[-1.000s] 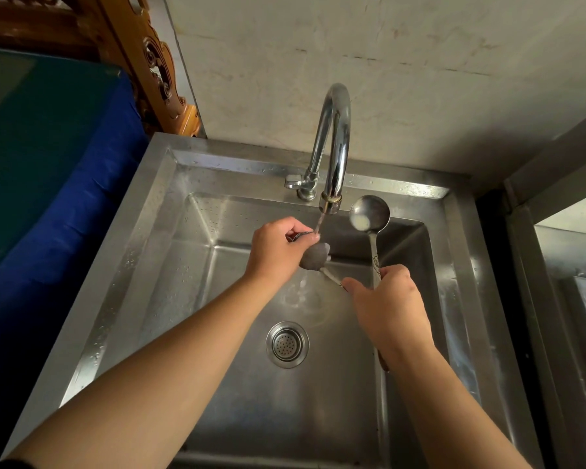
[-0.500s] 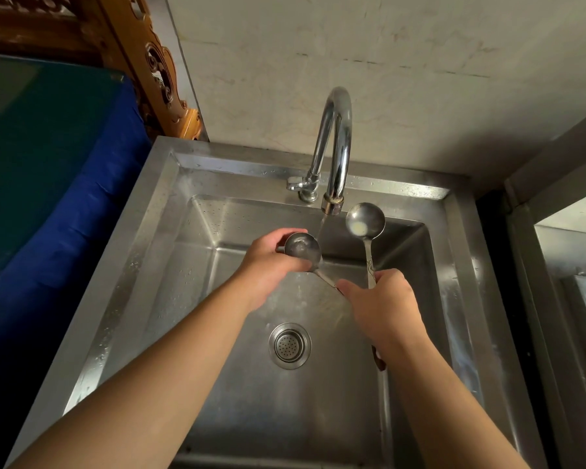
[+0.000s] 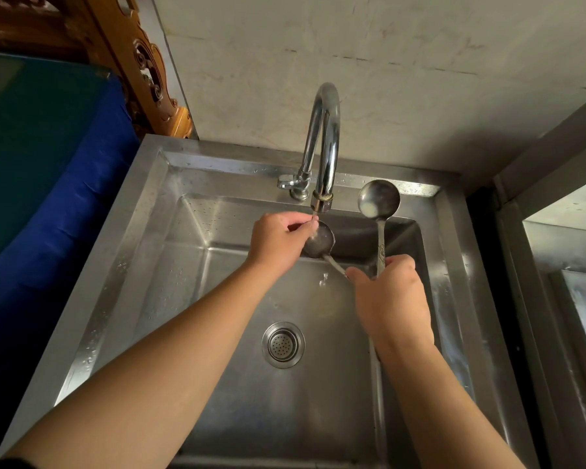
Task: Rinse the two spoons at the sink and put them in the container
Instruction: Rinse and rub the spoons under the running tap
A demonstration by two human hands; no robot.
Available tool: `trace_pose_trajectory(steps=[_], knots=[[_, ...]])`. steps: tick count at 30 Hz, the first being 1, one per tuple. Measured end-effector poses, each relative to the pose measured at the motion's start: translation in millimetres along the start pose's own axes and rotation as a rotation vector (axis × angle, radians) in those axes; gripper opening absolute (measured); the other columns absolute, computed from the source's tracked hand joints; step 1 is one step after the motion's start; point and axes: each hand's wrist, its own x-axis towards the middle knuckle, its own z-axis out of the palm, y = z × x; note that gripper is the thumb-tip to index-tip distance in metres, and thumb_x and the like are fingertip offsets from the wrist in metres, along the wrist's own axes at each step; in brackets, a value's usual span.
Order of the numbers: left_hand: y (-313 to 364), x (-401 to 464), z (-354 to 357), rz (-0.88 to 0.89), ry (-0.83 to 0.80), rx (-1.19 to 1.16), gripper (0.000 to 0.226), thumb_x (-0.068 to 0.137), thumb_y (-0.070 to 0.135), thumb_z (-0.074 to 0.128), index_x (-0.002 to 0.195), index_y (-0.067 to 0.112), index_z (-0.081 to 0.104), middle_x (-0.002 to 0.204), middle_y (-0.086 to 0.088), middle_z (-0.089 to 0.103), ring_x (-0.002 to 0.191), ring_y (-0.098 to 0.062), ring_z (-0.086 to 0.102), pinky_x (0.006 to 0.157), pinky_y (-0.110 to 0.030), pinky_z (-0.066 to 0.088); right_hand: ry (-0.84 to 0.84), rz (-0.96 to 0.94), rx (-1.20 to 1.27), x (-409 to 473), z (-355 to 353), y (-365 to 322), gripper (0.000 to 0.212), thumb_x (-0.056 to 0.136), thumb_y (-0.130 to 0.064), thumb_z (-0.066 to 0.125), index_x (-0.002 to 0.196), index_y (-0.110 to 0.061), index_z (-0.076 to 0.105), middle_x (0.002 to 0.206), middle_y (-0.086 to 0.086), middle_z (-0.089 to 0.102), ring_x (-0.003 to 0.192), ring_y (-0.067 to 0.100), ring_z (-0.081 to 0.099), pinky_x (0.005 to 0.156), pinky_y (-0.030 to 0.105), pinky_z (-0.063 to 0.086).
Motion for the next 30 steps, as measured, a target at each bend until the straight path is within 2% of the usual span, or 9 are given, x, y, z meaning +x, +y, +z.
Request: trace_pose_trajectory(steps=[5,8,11,15,19,22,26,28,30], knots=[[-9,-10,-7,-0.242,-0.119,-0.281,0.041,0.083,-0.001,0.065,0.116,0.022,0.075,0.098,0.008,0.077,0.091,-0.005,0.068,0.088,-0.021,0.051,-0.04,0.012,0.0,2,0,1,0.039,0.088,-0.039,0.068,0.097,-0.022,0.034,0.071,-0.014,0.042,0.065,0.015,0.048,0.052,0.031,0.037],[-15,-17,-10,-0.345,-0.167,-0.409,0.058,0.074,-0.013,0.063,0.112,0.027,0.075,0.104,-0.001,0.078,0.101,-0.015,0.07,0.097,-0.026,0.05,-0.075,0.014,0.01,-1,4,2,0.039,0.089,-0.039,0.067,0.098,-0.022,0.033,0.072,-0.014,0.041,0.066,0.014,0.049,0.053,0.03,0.037],[-17,-20,-9,-0.431,-0.203,-0.523,0.057,0.067,-0.018,0.072,0.104,0.025,0.075,0.104,-0.006,0.078,0.104,-0.021,0.07,0.096,-0.027,0.05,-0.094,0.003,0.003,-4,6,1,0.038,0.09,-0.038,0.067,0.1,-0.021,0.035,0.076,-0.01,0.046,0.071,0.016,0.049,0.056,0.031,0.038],[-16,-19,-3,-0.446,-0.134,-0.478,0.053,0.059,-0.011,0.084,0.094,0.028,0.073,0.095,-0.002,0.077,0.096,-0.02,0.071,0.081,-0.024,0.053,-0.1,0.018,0.003,-8,8,-1,0.037,0.09,-0.037,0.066,0.1,-0.021,0.034,0.086,-0.003,0.055,0.079,0.022,0.055,0.065,0.034,0.043],[-10,-15,3,-0.366,-0.06,-0.317,0.047,0.058,0.01,0.093,0.099,0.025,0.075,0.092,-0.002,0.076,0.084,-0.017,0.072,0.067,-0.025,0.058,-0.075,-0.001,-0.017,-11,10,-1,0.036,0.091,-0.038,0.064,0.099,-0.022,0.033,0.077,-0.008,0.051,0.068,0.017,0.051,0.053,0.032,0.036],[-5,-11,6,-0.235,0.033,-0.235,0.028,0.072,0.03,0.085,0.099,0.025,0.079,0.093,0.002,0.079,0.09,-0.014,0.073,0.079,-0.028,0.057,-0.051,-0.005,0.008,-9,10,-3,0.036,0.091,-0.038,0.064,0.099,-0.023,0.033,0.076,-0.01,0.049,0.065,0.014,0.05,0.05,0.03,0.033],[3,-10,1,-0.199,0.02,-0.243,0.017,0.084,0.029,0.068,0.092,0.039,0.08,0.08,0.022,0.077,0.074,0.002,0.068,0.07,-0.015,0.05,-0.036,0.002,0.022,-1,5,-5,0.035,0.089,-0.039,0.066,0.099,-0.02,0.039,0.074,-0.012,0.049,0.059,0.004,0.044,0.046,0.023,0.03],[0,-11,-3,-0.276,-0.03,-0.333,0.033,0.084,0.017,0.061,0.084,0.045,0.079,0.087,0.009,0.079,0.08,-0.011,0.066,0.079,-0.03,0.054,-0.045,0.014,0.02,2,3,-5,0.035,0.088,-0.038,0.068,0.101,-0.017,0.043,0.074,-0.011,0.05,0.06,0.008,0.046,0.046,0.024,0.031],[-3,-13,-5,-0.365,-0.087,-0.5,0.044,0.082,0.001,0.053,0.088,0.034,0.082,0.1,-0.009,0.078,0.093,-0.022,0.067,0.097,-0.044,0.051,-0.064,0.016,0.013,2,3,-4,0.035,0.089,-0.038,0.068,0.101,-0.017,0.042,0.075,-0.009,0.051,0.062,0.01,0.05,0.047,0.026,0.034]])
